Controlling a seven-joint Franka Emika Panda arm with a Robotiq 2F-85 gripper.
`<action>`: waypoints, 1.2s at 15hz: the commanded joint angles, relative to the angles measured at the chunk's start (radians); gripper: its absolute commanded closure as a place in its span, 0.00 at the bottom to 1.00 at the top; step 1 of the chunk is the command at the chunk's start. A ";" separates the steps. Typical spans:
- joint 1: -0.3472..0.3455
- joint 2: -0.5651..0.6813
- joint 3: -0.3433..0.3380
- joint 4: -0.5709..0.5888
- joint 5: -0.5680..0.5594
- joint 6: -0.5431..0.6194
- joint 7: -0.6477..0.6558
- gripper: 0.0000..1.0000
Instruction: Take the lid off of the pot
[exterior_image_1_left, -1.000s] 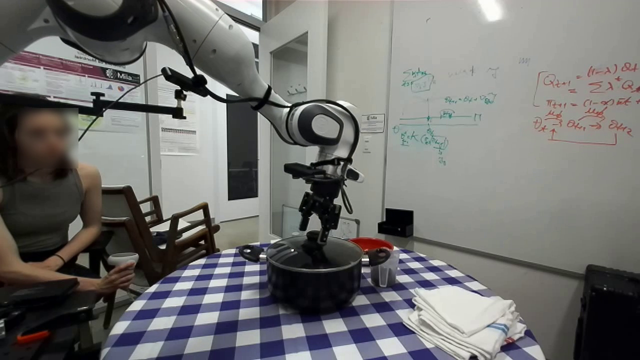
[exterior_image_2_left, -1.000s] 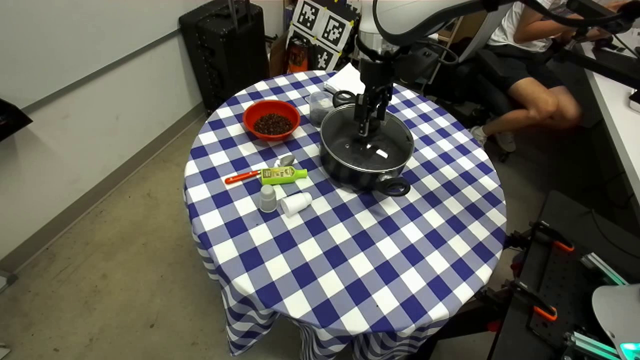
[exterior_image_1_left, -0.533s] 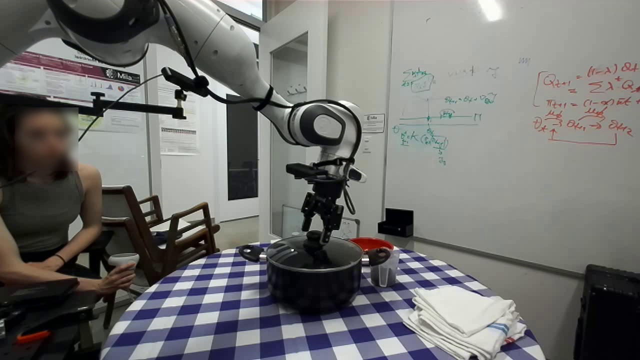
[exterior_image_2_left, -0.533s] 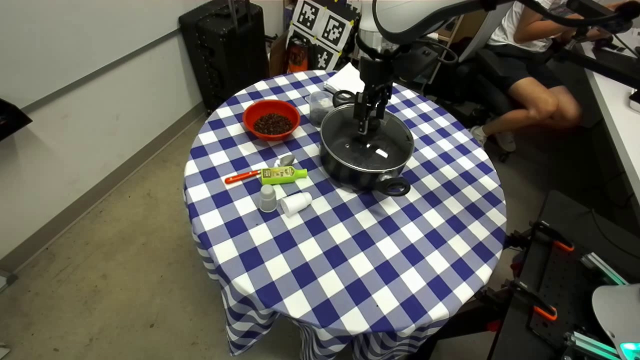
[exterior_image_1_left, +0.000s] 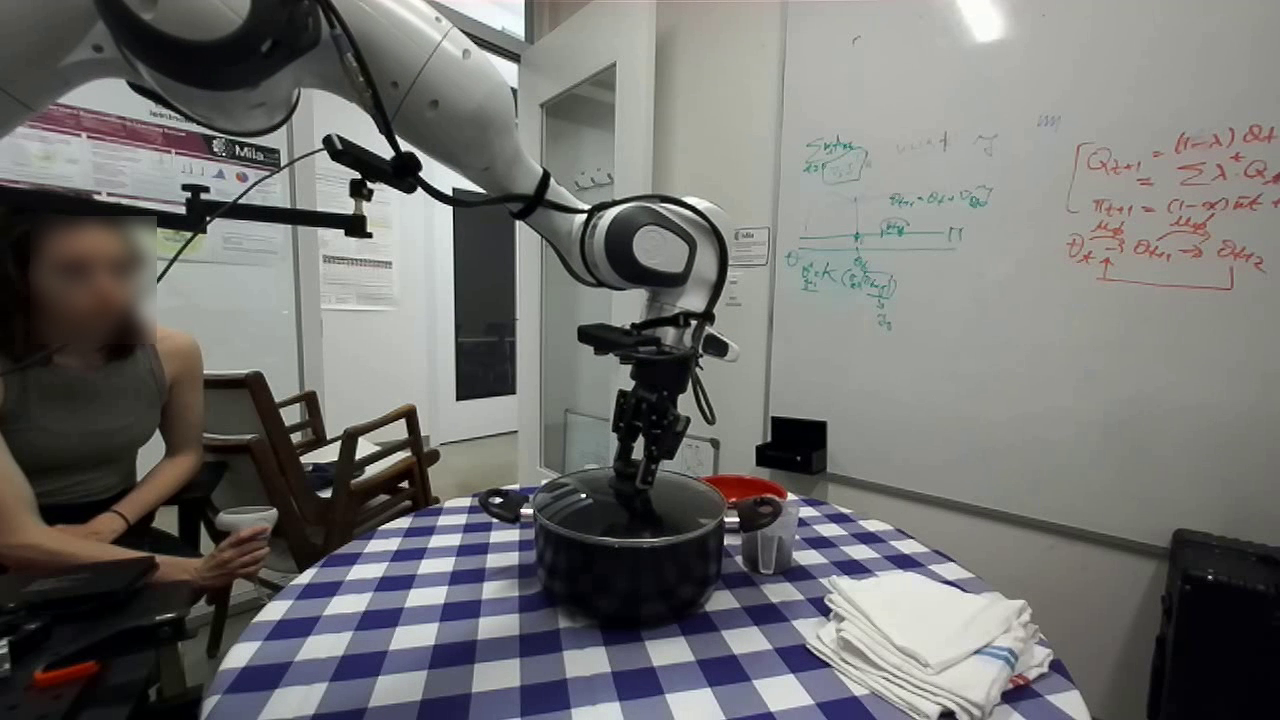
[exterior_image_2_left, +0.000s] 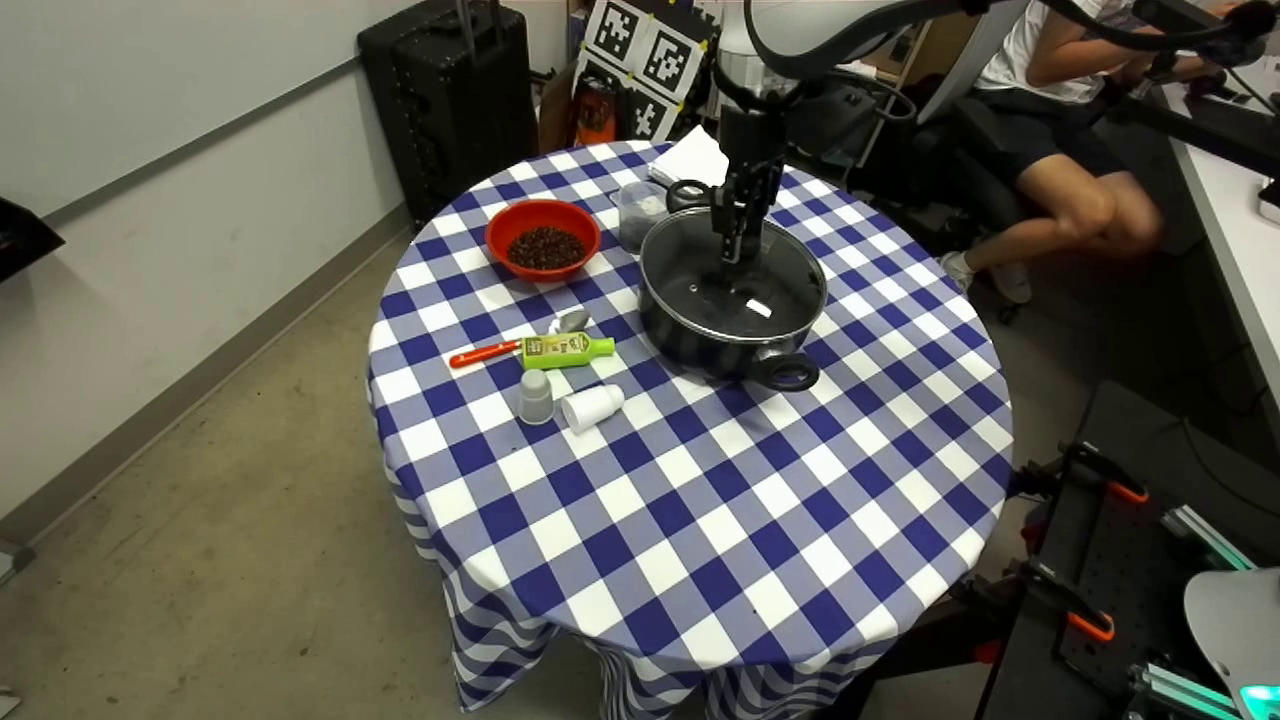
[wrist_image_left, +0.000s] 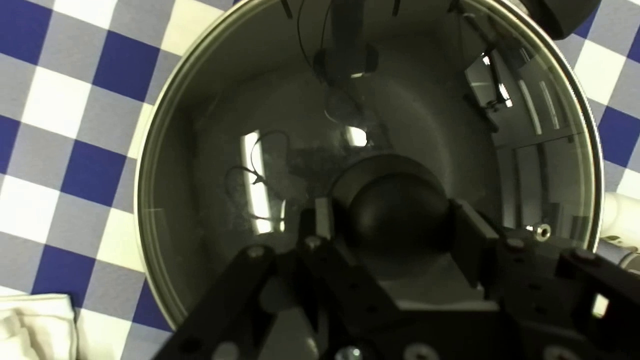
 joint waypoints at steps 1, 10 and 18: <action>-0.001 0.027 0.003 0.052 0.010 -0.032 0.020 0.73; -0.019 -0.124 -0.012 -0.056 0.000 0.013 0.017 0.75; -0.088 -0.481 -0.055 -0.326 0.014 0.083 0.008 0.75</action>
